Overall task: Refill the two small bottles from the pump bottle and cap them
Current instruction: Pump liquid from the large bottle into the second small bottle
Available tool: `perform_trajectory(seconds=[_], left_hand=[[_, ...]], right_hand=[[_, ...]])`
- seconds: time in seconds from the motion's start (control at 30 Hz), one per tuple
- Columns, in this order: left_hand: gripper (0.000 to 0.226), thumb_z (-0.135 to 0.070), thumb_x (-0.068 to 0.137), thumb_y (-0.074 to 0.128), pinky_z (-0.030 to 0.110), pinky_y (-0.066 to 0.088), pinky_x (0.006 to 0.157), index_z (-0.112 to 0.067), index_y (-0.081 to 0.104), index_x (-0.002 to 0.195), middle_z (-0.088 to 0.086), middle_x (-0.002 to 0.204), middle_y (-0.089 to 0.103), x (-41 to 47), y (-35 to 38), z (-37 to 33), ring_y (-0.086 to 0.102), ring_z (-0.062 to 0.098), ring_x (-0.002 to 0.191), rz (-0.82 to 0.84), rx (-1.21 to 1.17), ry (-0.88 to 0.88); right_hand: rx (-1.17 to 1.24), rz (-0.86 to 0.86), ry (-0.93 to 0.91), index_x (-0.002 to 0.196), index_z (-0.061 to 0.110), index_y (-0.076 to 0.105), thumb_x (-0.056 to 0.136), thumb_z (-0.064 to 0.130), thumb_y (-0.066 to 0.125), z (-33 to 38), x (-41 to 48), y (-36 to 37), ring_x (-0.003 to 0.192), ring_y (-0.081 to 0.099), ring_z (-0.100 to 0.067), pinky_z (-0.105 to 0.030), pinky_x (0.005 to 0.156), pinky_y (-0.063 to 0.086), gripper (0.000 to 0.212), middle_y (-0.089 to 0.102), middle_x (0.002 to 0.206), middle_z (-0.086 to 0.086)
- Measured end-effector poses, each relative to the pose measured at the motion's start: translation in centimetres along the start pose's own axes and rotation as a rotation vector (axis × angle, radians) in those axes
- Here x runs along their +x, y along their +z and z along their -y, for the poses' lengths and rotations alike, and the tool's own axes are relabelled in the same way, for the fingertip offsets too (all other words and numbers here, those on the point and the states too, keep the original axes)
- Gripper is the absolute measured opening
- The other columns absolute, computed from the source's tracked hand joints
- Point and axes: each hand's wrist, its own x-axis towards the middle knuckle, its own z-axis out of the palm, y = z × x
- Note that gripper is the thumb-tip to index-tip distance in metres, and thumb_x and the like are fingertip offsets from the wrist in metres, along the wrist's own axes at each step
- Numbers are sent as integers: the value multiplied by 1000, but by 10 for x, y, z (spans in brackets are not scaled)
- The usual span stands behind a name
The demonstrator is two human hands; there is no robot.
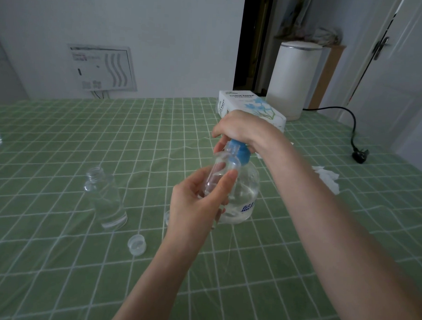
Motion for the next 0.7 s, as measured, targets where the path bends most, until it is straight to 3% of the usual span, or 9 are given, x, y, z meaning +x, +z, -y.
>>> perform_trajectory(seconds=[0.07,0.2,0.27,0.37,0.47,0.7], left_hand=[[27,-53,59,66,13,35,36,-33,72,76,-8,49,59,-1,-1,0,48,2,39,2,14,-4],[23,-53,59,65,13,35,36,-39,72,77,-9,48,60,-2,-1,1,47,2,39,0,16,0],[27,-53,59,65,13,35,36,-37,73,79,-9,48,59,-3,-1,1,46,2,39,1,10,0],[28,-52,59,65,13,35,36,-35,72,81,-9,49,60,-3,1,0,46,2,38,4,-8,0],[25,-49,61,65,12,35,36,-35,71,81,-10,50,62,-1,1,-1,47,0,38,11,-15,6],[32,-50,61,65,12,36,37,-30,70,86,-9,51,62,0,1,0,50,1,40,1,0,18]], right_hand=[[19,22,7,125,1,56,92,15,53,-2,0,3,93,64,-29,-43,93,52,35,69,118,-20],[32,33,8,127,2,53,93,16,54,-3,-2,6,106,66,-35,-48,98,51,37,67,119,-18],[20,26,8,126,2,55,93,16,53,-4,-2,4,100,66,-32,-44,94,52,37,68,117,-17],[-5,9,-7,124,6,57,93,22,53,-1,-3,-1,91,62,-26,-32,74,48,35,71,113,-13],[-60,-13,-18,124,10,58,95,27,52,3,-6,-7,101,62,-23,-26,62,39,35,72,111,-9],[-69,10,-21,123,6,60,92,21,54,4,-3,-3,83,57,-21,-29,68,43,34,72,116,-12]])
